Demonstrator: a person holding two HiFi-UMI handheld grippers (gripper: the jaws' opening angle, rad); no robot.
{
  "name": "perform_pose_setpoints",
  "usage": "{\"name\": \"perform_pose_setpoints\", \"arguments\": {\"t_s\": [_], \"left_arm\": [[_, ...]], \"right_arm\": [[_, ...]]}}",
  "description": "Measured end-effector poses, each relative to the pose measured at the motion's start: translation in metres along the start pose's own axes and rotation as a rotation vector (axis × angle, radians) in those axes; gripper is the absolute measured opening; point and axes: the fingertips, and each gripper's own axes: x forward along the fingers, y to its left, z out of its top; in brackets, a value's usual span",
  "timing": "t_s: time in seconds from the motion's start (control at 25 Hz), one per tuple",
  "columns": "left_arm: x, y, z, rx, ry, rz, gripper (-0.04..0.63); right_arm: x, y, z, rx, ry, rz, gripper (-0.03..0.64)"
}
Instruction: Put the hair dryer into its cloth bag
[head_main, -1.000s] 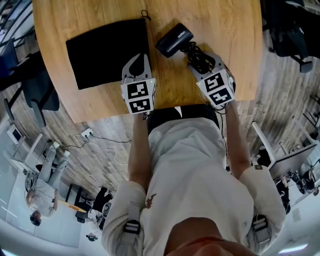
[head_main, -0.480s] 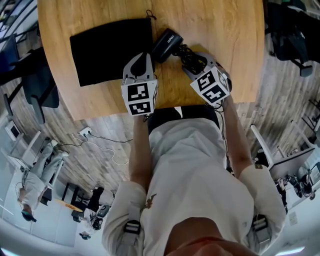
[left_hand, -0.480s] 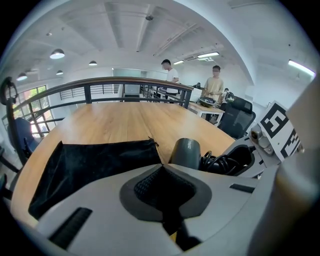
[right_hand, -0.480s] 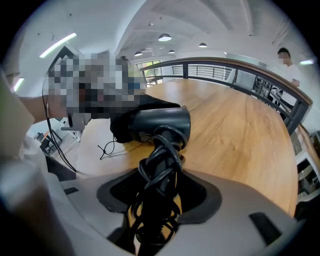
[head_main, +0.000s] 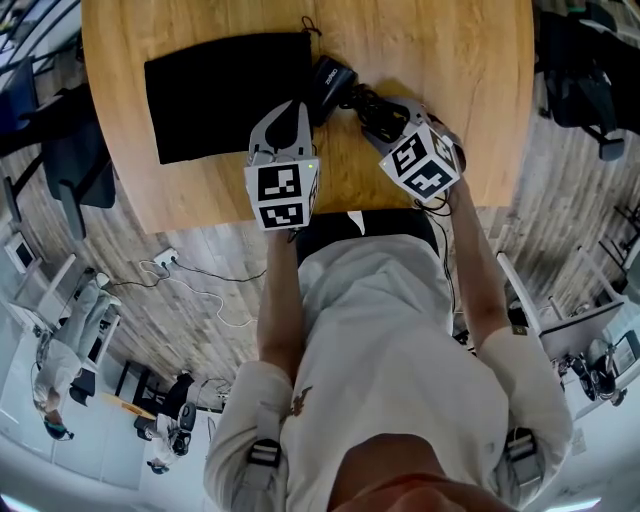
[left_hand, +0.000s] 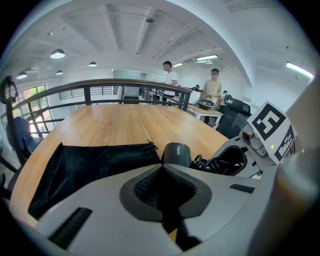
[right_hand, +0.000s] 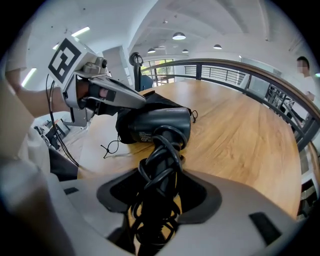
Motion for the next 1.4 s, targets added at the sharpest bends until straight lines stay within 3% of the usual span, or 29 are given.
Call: {"name": "perform_pose_setpoints", "arguments": {"t_s": [0.64, 1.4], "left_arm": [[-0.011, -0.005, 0.009, 0.003, -0.037, -0.042, 0.020], [-0.011, -0.033, 0.002, 0.010, -0.036, -0.165, 0.020]], "right_arm": [[0.015, 0.023, 0.030, -0.161, -0.003, 0.091, 0.239], [0.047, 0.032, 0.065, -0.308, -0.028, 0.124, 0.239]]}}
